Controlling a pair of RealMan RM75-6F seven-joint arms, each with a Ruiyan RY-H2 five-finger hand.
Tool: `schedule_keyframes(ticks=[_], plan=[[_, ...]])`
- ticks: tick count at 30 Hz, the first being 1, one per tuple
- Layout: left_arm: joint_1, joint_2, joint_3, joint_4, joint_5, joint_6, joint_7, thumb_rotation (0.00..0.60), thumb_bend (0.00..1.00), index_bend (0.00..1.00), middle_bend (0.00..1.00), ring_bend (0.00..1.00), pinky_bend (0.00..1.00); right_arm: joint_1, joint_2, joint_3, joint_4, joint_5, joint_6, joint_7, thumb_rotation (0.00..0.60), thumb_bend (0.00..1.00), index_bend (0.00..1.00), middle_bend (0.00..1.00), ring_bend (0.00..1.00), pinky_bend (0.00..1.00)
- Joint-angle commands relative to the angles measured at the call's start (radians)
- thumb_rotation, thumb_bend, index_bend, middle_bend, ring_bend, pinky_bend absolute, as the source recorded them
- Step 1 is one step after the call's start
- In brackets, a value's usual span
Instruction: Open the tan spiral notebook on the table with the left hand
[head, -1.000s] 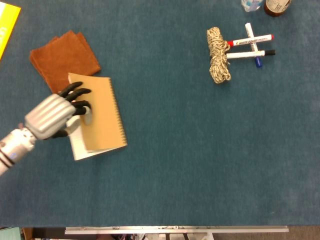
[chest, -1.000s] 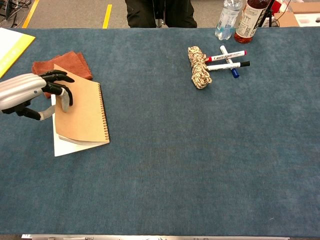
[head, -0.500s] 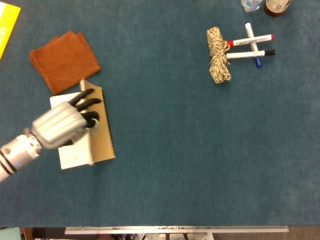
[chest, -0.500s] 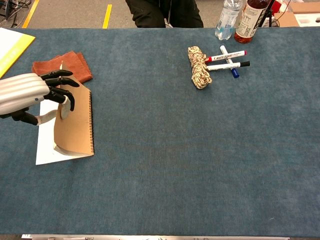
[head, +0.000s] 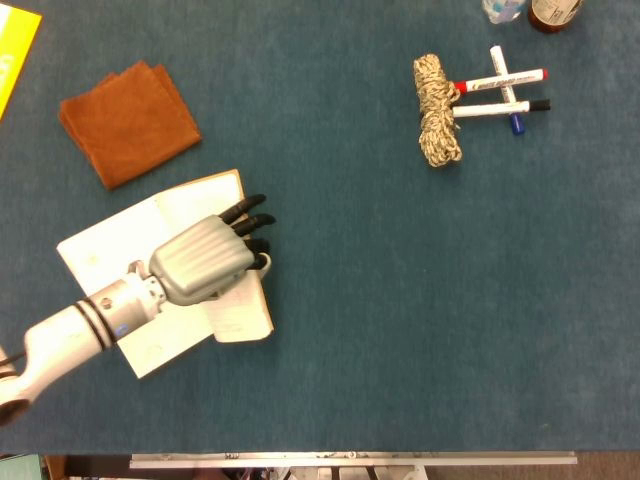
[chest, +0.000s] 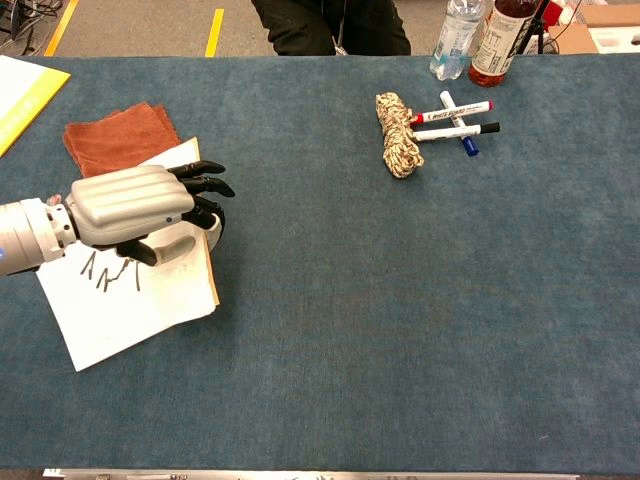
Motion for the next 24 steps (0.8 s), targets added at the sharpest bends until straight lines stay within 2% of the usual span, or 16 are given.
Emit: schedule_keyframes(ticks=[1,6,13,17,21,23,24], plan=[[-0.032,-0.029,-0.041,-0.038,-0.086,-0.086,0.059,0.600,0.52,0.59,0.38,0.12,0.00,-0.001,-0.004,0.000,0.012,0.004,-0.004,0.012,0.600,0.19,0.26,0.24,0.15,0.28],[-0.059,-0.048,-0.075,-0.064,-0.175,-0.160,0.072,0.600,0.52,0.58,0.37,0.12,0.00,-0.003,-0.005,0.002,0.026,0.007,-0.005,0.027,0.600,0.19,0.26,0.24,0.15,0.28],[-0.081,-0.058,-0.101,-0.072,-0.218,-0.193,0.068,0.600,0.52,0.57,0.37,0.12,0.00,-0.004,-0.008,0.004,0.039,0.015,-0.012,0.038,0.600,0.19,0.26,0.24,0.15,0.28],[-0.088,-0.049,-0.092,-0.087,-0.223,-0.216,0.053,0.600,0.52,0.56,0.37,0.12,0.00,-0.004,-0.010,0.006,0.043,0.018,-0.014,0.040,0.600,0.19,0.26,0.24,0.15,0.28],[-0.081,-0.080,-0.078,-0.063,-0.220,-0.214,0.067,0.600,0.52,0.55,0.37,0.12,0.00,-0.001,-0.012,0.005,0.043,0.016,-0.022,0.038,0.600,0.19,0.26,0.24,0.15,0.28],[-0.077,-0.101,-0.072,-0.047,-0.224,-0.214,0.073,0.600,0.52,0.51,0.36,0.12,0.00,0.000,-0.011,0.004,0.043,0.014,-0.024,0.036,0.600,0.19,0.26,0.24,0.15,0.28],[-0.075,-0.110,-0.071,-0.043,-0.228,-0.214,0.074,0.600,0.52,0.45,0.32,0.11,0.00,0.000,-0.011,0.004,0.043,0.013,-0.024,0.036,0.600,0.19,0.26,0.24,0.15,0.28]])
